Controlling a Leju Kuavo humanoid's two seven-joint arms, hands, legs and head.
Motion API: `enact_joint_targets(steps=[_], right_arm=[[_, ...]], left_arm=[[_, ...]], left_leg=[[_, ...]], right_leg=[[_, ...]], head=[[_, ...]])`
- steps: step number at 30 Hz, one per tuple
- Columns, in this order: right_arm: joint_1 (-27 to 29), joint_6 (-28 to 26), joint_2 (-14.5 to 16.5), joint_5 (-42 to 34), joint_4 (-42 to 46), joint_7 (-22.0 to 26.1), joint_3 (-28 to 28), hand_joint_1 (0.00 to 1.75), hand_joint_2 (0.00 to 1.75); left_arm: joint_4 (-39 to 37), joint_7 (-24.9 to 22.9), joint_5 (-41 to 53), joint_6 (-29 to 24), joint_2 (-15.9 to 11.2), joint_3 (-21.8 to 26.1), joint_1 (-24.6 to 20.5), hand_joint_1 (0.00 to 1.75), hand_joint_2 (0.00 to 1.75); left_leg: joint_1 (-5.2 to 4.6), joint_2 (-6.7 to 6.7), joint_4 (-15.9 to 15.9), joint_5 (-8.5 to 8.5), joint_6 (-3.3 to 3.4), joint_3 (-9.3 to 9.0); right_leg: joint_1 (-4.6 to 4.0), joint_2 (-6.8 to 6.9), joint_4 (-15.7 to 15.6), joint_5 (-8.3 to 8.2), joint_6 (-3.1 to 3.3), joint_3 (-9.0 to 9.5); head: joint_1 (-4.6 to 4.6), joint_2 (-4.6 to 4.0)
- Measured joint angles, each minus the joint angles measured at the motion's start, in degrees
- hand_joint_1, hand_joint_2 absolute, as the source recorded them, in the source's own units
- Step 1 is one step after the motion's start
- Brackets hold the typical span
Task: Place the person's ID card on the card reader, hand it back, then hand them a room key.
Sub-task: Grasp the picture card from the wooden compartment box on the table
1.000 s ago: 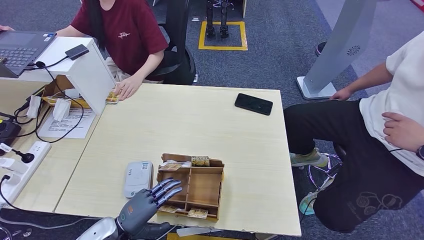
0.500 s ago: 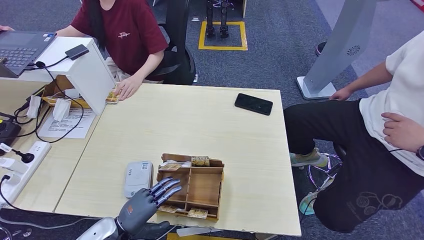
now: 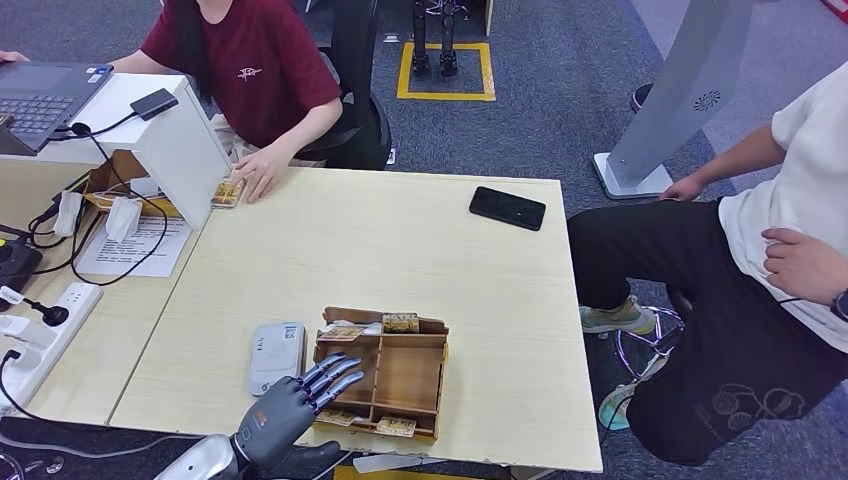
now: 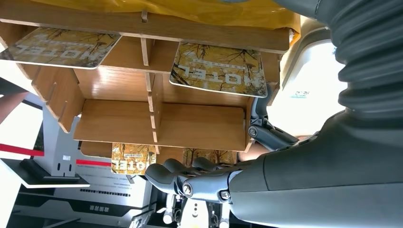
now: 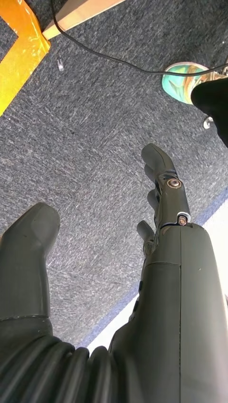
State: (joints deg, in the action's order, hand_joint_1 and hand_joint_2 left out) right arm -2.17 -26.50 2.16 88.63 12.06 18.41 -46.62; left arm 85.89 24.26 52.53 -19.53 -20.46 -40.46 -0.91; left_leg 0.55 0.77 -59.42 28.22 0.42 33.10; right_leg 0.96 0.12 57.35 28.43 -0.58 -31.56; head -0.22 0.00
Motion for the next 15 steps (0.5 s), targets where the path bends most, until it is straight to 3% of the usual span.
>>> enact_joint_targets(steps=[6, 7, 10, 11, 15], right_arm=[[0.01, -0.01, 0.02, 0.0, 0.0, -0.03, -0.02, 0.0, 1.75], [0.01, 0.0, 0.02, 0.0, 0.0, -0.03, -0.03, 0.0, 1.75], [0.01, 0.01, 0.02, 0.0, 0.0, -0.03, -0.05, 0.0, 1.75], [0.01, 0.0, 0.02, 0.0, 0.0, -0.02, -0.06, 0.0, 1.75], [0.0, -0.04, 0.06, -0.04, 0.0, 0.08, -0.15, 0.0, 1.75]], left_arm=[[-0.19, -0.37, 0.5, -0.13, 0.17, 0.0, 0.0, 0.0, 1.75], [-0.19, -0.41, 0.53, -0.12, 0.17, 0.0, 0.0, 0.07, 1.75], [-0.24, -0.49, 0.71, -0.07, 0.18, 0.0, -0.01, 1.38, 1.75], [-0.26, -0.59, 0.79, 0.02, 0.18, 0.0, -0.01, 1.75, 1.75], [-0.42, -0.99, 0.69, 0.45, 0.17, 0.0, -0.03, 1.75, 1.75]], left_leg=[[0.0, 0.0, 0.0, 0.0, 0.0, 0.0], [0.0, 0.0, 0.0, 0.0, 0.0, 0.0], [0.0, 0.0, 0.0, 0.0, 0.0, -0.01], [0.0, 0.0, 0.0, 0.0, 0.0, -0.01], [0.0, 0.0, 0.0, 0.0, 0.0, -0.01]], right_leg=[[0.0, 0.0, 0.0, 0.0, 0.0, 0.0], [0.0, 0.0, 0.0, 0.0, 0.0, 0.0], [0.0, 0.0, 0.0, 0.0, 0.0, 0.0], [0.0, 0.0, 0.0, 0.0, 0.0, 0.0], [0.0, 0.0, 0.0, 0.0, 0.0, 0.01]], head=[[0.0, 0.0], [0.0, 0.0], [0.0, 0.01], [0.0, 0.01], [0.0, 0.02]])
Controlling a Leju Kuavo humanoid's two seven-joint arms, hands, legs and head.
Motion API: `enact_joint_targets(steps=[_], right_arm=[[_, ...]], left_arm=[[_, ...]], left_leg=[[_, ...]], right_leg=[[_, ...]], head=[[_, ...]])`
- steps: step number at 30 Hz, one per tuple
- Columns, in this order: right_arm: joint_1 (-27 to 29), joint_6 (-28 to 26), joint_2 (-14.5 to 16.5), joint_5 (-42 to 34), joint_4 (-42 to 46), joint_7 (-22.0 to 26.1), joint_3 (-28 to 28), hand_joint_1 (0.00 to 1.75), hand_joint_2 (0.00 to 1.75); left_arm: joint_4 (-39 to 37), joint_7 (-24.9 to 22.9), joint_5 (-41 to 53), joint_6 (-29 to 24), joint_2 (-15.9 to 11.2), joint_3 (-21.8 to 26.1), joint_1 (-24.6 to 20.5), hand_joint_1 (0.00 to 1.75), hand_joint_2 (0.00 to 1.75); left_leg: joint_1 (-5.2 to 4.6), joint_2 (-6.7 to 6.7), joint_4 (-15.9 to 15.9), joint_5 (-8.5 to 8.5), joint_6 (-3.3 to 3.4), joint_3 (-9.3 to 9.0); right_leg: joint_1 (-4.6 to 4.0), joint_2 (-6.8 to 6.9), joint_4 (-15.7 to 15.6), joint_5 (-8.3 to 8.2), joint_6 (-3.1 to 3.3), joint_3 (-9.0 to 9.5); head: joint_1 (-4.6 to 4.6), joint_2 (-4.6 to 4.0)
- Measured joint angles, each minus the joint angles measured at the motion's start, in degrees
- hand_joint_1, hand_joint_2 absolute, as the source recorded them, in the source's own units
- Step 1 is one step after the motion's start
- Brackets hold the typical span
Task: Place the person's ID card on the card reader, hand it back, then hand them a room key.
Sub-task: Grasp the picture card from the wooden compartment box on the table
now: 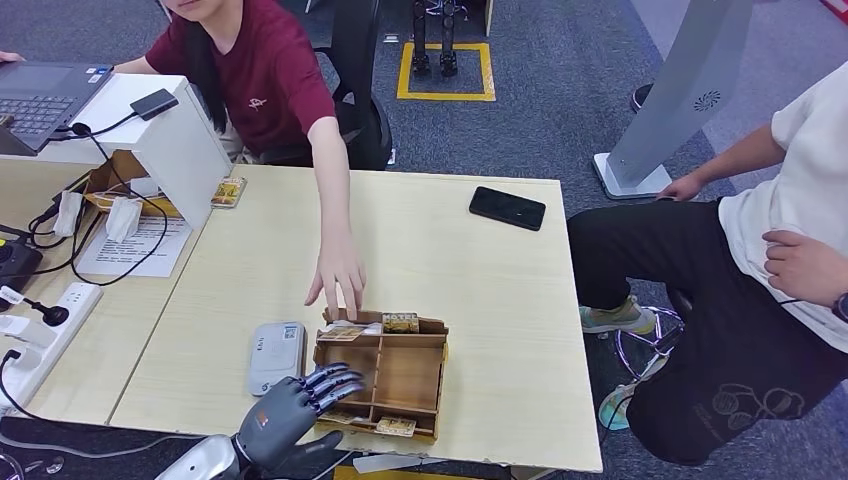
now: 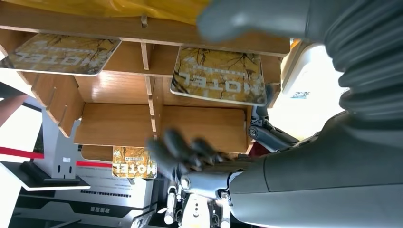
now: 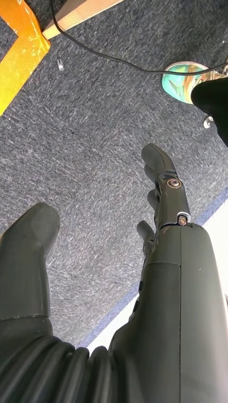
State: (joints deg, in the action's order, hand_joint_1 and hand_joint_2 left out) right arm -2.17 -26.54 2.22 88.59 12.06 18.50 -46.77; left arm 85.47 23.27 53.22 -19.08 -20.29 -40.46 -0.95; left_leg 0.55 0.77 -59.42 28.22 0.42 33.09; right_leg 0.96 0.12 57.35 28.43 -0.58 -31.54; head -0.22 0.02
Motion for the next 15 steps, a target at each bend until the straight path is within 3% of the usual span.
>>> enact_joint_targets(steps=[5, 8, 12, 15], right_arm=[[0.0, -0.28, 0.04, -0.05, 0.0, 0.15, -0.11, 0.0, 1.75], [-0.01, -0.3, 0.05, -0.09, 0.0, 0.21, -0.13, 0.0, 1.75], [-0.02, -0.3, 0.05, -0.3, 0.02, 0.87, -0.32, 0.0, 1.75], [-0.08, -0.3, 0.05, -0.46, 0.05, 1.33, -0.72, 0.0, 1.75]], left_arm=[[-0.11, -0.03, -0.39, 0.13, -0.01, 0.0, 0.01, 1.75, 1.75], [-0.2, -0.03, -0.39, 0.13, -0.01, 0.0, 0.0, 1.65, 1.75], [-0.24, -0.03, -0.39, 0.1, -0.02, 0.0, 0.01, 1.06, 1.75], [-0.26, -0.03, -0.38, 0.09, -0.05, 0.0, 0.03, 0.96, 1.75]], left_leg=[[0.0, 0.0, 0.0, 0.0, 0.0, 0.0], [0.0, 0.0, 0.0, 0.0, 0.0, 0.0], [0.0, 0.0, 0.0, 0.0, 0.0, 0.0], [0.0, 0.02, 0.0, 0.0, 0.0, 0.0]], right_leg=[[0.0, 0.0, 0.0, 0.0, 0.0, 0.0], [0.0, 0.0, 0.0, 0.0, 0.0, 0.0], [0.0, 0.0, 0.0, 0.0, 0.0, 0.0], [0.0, 0.02, 0.0, 0.0, 0.0, 0.01]], head=[[0.0, -0.01], [0.0, -0.01], [0.0, -0.02], [-0.01, 0.0]])
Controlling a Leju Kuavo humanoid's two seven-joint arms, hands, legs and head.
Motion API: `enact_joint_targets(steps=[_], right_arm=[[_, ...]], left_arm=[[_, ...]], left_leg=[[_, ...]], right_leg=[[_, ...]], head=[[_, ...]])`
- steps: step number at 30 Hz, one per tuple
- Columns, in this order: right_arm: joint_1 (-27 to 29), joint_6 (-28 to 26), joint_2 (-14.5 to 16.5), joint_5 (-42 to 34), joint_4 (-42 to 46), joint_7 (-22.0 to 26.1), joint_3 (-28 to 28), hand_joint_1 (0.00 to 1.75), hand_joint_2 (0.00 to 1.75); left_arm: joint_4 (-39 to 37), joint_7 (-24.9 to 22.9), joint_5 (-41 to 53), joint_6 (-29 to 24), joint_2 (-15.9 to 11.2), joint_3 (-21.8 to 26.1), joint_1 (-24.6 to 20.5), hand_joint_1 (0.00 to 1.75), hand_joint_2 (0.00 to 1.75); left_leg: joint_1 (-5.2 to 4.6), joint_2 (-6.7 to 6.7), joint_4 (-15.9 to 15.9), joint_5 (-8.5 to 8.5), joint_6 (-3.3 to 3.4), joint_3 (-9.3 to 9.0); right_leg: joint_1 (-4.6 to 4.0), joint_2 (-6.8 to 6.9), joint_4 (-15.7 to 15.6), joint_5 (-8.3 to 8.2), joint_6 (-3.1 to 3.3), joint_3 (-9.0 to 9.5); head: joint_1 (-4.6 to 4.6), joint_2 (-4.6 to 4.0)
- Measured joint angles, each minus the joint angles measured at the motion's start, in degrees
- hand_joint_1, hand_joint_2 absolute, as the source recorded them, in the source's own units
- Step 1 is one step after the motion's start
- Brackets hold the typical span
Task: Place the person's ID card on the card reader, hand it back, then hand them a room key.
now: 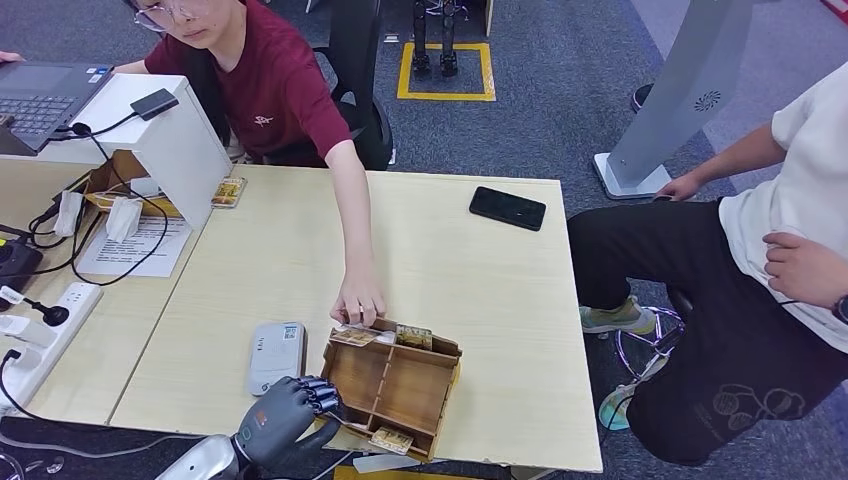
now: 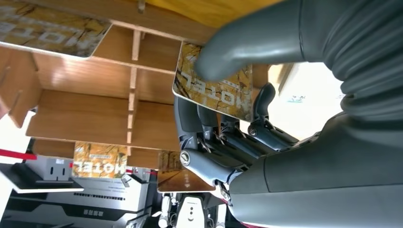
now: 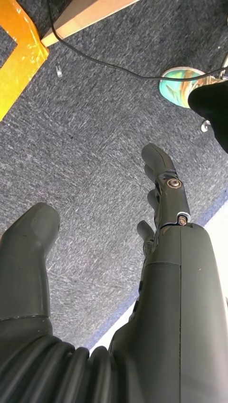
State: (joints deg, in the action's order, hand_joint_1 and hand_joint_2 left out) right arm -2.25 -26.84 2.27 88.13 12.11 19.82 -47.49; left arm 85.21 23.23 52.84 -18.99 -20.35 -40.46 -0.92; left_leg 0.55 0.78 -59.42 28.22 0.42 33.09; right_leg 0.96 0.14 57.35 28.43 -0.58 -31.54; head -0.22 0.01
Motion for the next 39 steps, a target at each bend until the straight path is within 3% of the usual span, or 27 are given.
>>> enact_joint_targets(steps=[4, 6, 19, 26, 34, 39], right_arm=[[-0.09, 0.0, 0.0, -0.52, 0.2, 0.92, -0.52, 0.0, 1.75], [-0.18, 0.0, 0.0, -0.86, 0.32, 1.36, -0.73, 0.0, 1.75], [-0.44, 0.0, 0.07, -1.28, 0.5, 1.81, -0.95, 0.0, 1.75], [-0.34, -0.17, 0.31, -1.8, 0.5, 1.84, -1.69, 0.0, 1.75], [-0.08, -0.2, 0.56, -2.02, 0.5, 1.75, -2.25, 0.0, 1.75], [0.55, -0.33, 0.66, -2.18, 0.5, 1.71, -2.61, 0.0, 1.75]], left_arm=[[-0.02, 0.0, 0.01, 0.01, -0.09, 0.0, 0.04, 1.64, 1.75], [-0.02, 0.01, -0.02, 0.11, -0.14, 0.0, 0.06, 1.75, 1.75], [1.22, 2.1, -10.65, 1.17, -0.47, 4.1, 0.71, 1.75, 1.75], [6.95, 3.05, -15.64, 3.58, -0.61, 13.58, 1.01, 1.75, 1.75], [10.71, 2.63, -16.69, 3.38, -1.04, 19.43, 1.1, 1.75, 1.75], [13.02, 0.53, -20.05, 4.71, -2.57, 27.67, -0.37, 1.75, 1.75]], left_leg=[[0.0, 0.01, 0.0, 0.0, 0.0, 0.0], [0.0, 0.01, 0.0, 0.0, 0.0, 0.0], [0.02, 0.0, 0.0, 0.0, 0.0, 0.01], [0.04, 0.0, 0.0, -0.02, -0.03, 0.01], [0.04, 0.0, 0.0, -0.02, -0.03, 0.01], [0.07, 0.01, 0.01, -0.03, -0.03, 0.01]], right_leg=[[0.0, 0.02, 0.0, 0.0, 0.0, 0.01], [0.0, 0.02, 0.0, 0.0, 0.0, 0.01], [-0.02, 0.0, 0.0, 0.0, 0.01, -0.03], [-0.04, 0.01, 0.01, 0.0, 0.01, -0.01], [-0.03, 0.0, 0.01, -0.01, 0.01, -0.02], [-0.07, 0.01, 0.01, 0.0, 0.02, -0.03]], head=[[0.01, 0.0], [0.01, -0.01], [0.01, 0.0], [0.01, 0.0], [0.02, 0.0], [0.02, 0.0]])
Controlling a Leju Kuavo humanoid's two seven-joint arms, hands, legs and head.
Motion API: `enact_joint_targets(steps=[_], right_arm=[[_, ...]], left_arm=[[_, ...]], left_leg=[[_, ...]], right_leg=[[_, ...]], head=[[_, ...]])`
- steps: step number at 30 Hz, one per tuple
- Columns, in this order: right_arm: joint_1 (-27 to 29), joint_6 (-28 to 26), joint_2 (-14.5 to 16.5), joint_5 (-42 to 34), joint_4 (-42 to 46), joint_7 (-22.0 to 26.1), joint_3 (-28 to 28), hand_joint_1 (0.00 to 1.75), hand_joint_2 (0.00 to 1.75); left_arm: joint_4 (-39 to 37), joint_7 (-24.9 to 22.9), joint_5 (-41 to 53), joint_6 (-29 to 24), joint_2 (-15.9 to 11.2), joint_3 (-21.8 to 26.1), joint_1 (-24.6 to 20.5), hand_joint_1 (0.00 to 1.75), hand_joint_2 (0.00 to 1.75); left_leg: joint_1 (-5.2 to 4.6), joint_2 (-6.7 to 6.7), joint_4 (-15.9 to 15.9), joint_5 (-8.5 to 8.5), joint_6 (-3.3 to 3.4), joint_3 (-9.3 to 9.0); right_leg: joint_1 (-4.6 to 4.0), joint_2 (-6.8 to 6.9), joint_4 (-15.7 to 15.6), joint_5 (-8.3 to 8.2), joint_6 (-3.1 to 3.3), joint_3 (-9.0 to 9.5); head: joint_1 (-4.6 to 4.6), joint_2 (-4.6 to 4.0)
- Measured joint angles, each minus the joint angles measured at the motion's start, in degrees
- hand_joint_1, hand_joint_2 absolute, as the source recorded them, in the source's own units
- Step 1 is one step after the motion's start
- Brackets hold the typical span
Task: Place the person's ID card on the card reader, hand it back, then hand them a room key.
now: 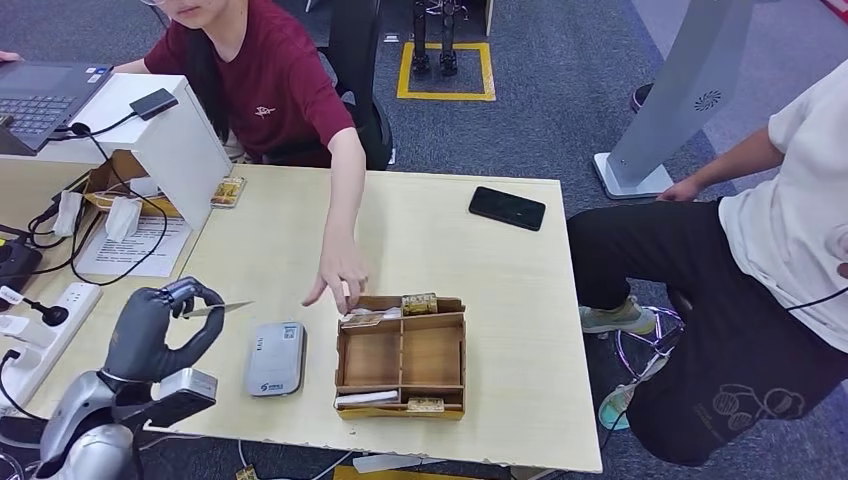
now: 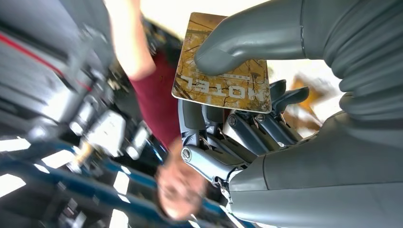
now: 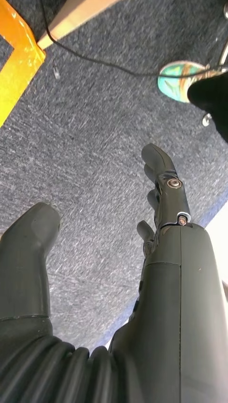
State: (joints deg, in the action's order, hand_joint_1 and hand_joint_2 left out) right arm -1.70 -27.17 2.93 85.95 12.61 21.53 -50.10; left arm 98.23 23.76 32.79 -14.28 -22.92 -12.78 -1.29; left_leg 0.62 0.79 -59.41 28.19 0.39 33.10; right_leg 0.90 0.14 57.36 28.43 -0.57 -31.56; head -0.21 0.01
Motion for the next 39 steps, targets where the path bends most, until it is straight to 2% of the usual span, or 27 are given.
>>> enact_joint_targets(steps=[4, 8, 14, 19, 25, 29, 34, 39], right_arm=[[0.09, 0.01, 0.28, 0.21, 0.0, -0.13, -0.38, 0.0, 1.75], [0.09, 0.02, 0.49, 0.45, 0.0, -0.37, -0.55, 0.0, 1.75], [-0.08, 0.02, 0.74, 0.97, 0.0, -0.42, -0.58, 0.0, 1.75], [-0.17, 0.02, 0.8, 1.03, 0.0, -0.43, -0.58, 0.0, 1.75], [-0.1, 0.02, 0.8, 1.14, 0.0, -0.6, -0.6, 0.0, 1.75], [-0.04, 0.02, 0.8, 1.17, 0.0, -0.6, -0.63, 0.0, 1.75], [-0.06, 0.0, 0.8, 1.26, 0.0, -0.6, -0.65, 0.0, 1.75], [-0.05, -0.05, 0.8, 1.02, 0.0, -0.59, -0.75, 0.0, 1.75]], left_arm=[[0.04, -2.44, 1.6, 0.81, -0.55, 6.02, -2.13, 1.75, 1.75], [-0.46, -4.41, 4.99, -0.07, -0.56, 8.71, -4.0, 1.75, 1.75], [-5.05, -11.56, 14.65, -6.18, -0.29, 9.47, -8.27, 1.75, 1.75], [-9.35, -12.31, 15.13, -7.13, 0.21, 9.53, -10.73, 1.75, 1.75], [-11.4, -12.44, 15.6, -7.55, 0.72, 9.53, -11.19, 1.75, 1.75], [-12.06, -12.72, 15.84, -7.56, 0.96, 9.53, -11.25, 0.0, 1.75], [-12.7, -13.08, 16.32, -8.84, 1.25, 9.53, -11.28, 0.0, 1.75], [-14.43, -15.19, 18.77, -14.18, 1.3, 11.06, -11.01, 0.0, 1.75]], left_leg=[[0.01, -0.01, 0.01, -0.02, -0.02, -0.01], [0.01, 0.0, 0.0, -0.03, -0.01, -0.01], [-0.01, 0.06, -0.01, -0.03, 0.0, 0.0], [0.0, 0.04, -0.01, -0.04, -0.01, 0.0], [-0.01, 0.01, -0.01, -0.02, -0.01, 0.0], [-0.01, -0.01, -0.01, -0.01, -0.01, 0.01], [0.0, 0.0, -0.01, -0.01, -0.02, 0.01], [0.01, -0.01, 0.0, -0.01, -0.02, 0.01]], right_leg=[[-0.01, -0.01, 0.01, 0.0, 0.0, 0.0], [0.0, 0.0, 0.01, -0.01, 0.0, 0.03], [0.01, 0.06, 0.0, -0.01, 0.0, 0.03], [0.0, 0.03, 0.01, -0.01, 0.0, 0.03], [0.01, -0.04, 0.0, -0.01, 0.0, 0.0], [0.01, -0.07, 0.0, -0.01, 0.0, -0.02], [0.0, -0.05, 0.0, -0.01, 0.0, -0.02], [-0.01, -0.06, 0.02, -0.01, 0.01, 0.01]], head=[[-0.01, -0.01], [0.0, 0.0], [-0.01, 0.01], [-0.01, -0.01], [0.0, -0.01], [0.0, -0.01], [-0.01, 0.0], [0.0, -0.01]])
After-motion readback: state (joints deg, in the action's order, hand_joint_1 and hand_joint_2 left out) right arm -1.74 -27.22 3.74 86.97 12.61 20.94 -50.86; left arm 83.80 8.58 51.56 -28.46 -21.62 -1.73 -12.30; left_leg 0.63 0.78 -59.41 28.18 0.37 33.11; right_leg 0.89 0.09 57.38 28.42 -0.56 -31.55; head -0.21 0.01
